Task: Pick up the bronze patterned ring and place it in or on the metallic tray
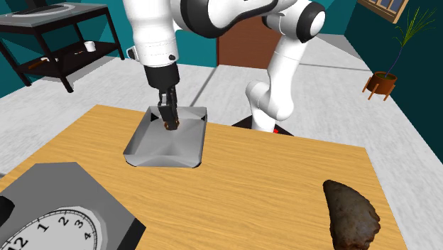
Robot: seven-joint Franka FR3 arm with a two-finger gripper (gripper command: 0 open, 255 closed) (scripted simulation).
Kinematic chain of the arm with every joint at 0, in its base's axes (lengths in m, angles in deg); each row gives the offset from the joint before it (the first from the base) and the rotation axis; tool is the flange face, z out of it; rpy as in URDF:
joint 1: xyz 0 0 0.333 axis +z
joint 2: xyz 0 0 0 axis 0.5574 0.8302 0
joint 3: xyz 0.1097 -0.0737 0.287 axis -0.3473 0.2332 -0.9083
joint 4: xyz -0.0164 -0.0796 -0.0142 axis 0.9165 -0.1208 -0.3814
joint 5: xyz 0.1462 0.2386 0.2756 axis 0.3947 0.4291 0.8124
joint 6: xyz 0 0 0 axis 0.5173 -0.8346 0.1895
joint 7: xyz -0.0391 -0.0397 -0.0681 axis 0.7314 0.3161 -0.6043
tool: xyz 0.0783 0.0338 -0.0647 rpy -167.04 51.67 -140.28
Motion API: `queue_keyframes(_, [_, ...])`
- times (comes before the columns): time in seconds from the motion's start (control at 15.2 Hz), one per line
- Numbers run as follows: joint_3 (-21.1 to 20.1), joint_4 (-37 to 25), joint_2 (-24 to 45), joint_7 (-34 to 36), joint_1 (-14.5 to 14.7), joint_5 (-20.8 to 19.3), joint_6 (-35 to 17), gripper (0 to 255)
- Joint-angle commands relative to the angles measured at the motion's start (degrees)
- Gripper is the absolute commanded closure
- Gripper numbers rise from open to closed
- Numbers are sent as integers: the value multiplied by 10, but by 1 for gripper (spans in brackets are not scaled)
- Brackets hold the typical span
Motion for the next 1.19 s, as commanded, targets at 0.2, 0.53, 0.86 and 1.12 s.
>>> queue_keyframes(0.2, [-1,18,-3,-2,0,1,-16,255])
queue_keyframes(0.53, [-1,18,-3,-2,0,1,-16,0])
queue_keyframes(0.86, [-1,18,-3,-2,0,1,-16,0])
queue_keyframes(1.12, [5,-71,13,1,-3,-3,58,0])
